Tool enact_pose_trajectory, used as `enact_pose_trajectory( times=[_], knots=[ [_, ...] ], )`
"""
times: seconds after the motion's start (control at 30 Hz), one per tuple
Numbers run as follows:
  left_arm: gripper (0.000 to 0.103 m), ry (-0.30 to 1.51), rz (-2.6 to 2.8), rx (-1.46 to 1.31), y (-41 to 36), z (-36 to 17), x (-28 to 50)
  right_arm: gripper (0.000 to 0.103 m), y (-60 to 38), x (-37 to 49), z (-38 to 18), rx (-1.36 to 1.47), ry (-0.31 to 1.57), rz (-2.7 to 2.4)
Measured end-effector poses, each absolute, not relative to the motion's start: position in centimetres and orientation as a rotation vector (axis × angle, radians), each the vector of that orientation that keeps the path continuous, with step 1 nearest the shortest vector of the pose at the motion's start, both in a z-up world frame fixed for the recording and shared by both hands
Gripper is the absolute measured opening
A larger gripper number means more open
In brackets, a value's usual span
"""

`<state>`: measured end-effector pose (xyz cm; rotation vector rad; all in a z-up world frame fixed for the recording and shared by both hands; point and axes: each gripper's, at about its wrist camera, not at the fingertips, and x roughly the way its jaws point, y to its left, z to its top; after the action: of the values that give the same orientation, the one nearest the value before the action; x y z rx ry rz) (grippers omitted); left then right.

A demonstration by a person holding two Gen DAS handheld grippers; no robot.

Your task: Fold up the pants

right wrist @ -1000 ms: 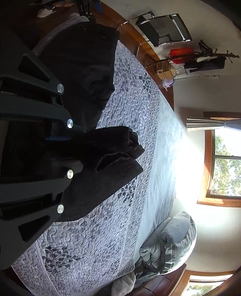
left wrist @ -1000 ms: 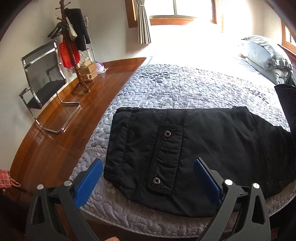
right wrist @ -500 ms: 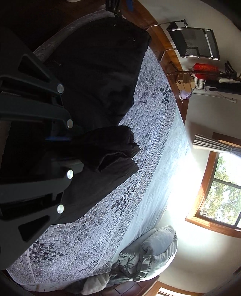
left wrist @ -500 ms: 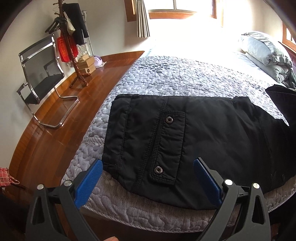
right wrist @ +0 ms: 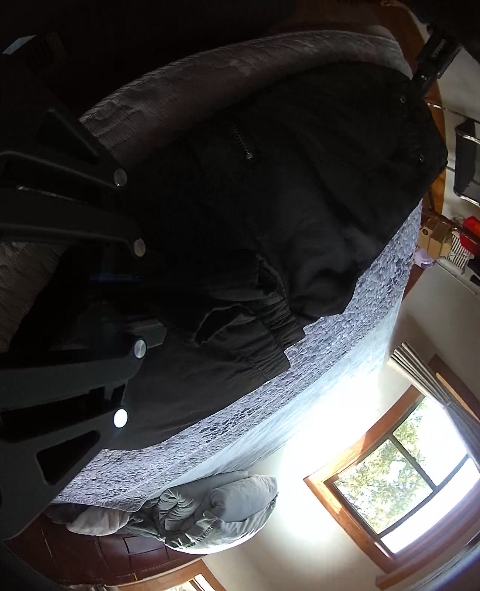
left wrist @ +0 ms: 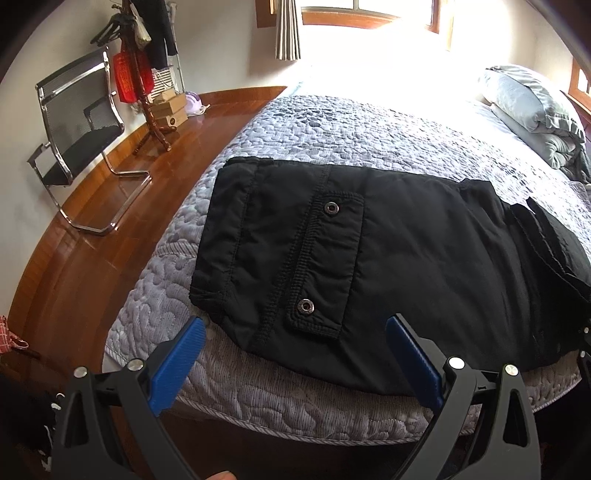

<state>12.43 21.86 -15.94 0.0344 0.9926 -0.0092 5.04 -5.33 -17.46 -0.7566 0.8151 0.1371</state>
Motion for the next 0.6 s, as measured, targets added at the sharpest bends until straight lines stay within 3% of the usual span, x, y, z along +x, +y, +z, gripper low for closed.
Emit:
enact_pose_trajectory(
  times=[0.17,0.3,0.43,0.47,0.5,0.53,0.6],
  knots=[
    [0.099,1.005,-0.014,0.03,21.7,-16.1,12.6,0.015,-5.3,4.9,-18.1,-0.762,0.823,0.153],
    [0.099,1.019,-0.029,0.011,21.5,-16.4,12.8,0.034,-4.8,4.1,-18.4,-0.737,0.838,0.205],
    [0.099,1.044,-0.043,-0.035,21.7,-17.0,12.9,0.036,-4.9,3.5,-17.4,-0.686,0.849,0.243],
    [0.099,1.047,-0.044,-0.047,21.8,-17.1,12.9,0.04,-5.2,3.4,-16.8,-0.661,0.852,0.258],
    [0.099,1.05,-0.043,-0.064,22.0,-17.3,12.9,0.055,-5.5,3.3,-16.0,-0.621,0.861,0.292],
    [0.099,1.052,-0.046,-0.083,22.2,-17.4,12.9,0.062,-5.5,3.1,-15.3,-0.598,0.855,0.315],
    [0.099,1.062,-0.047,-0.114,22.5,-17.8,13.0,0.065,-5.2,2.5,-14.0,-0.582,0.839,0.355]
  ],
)
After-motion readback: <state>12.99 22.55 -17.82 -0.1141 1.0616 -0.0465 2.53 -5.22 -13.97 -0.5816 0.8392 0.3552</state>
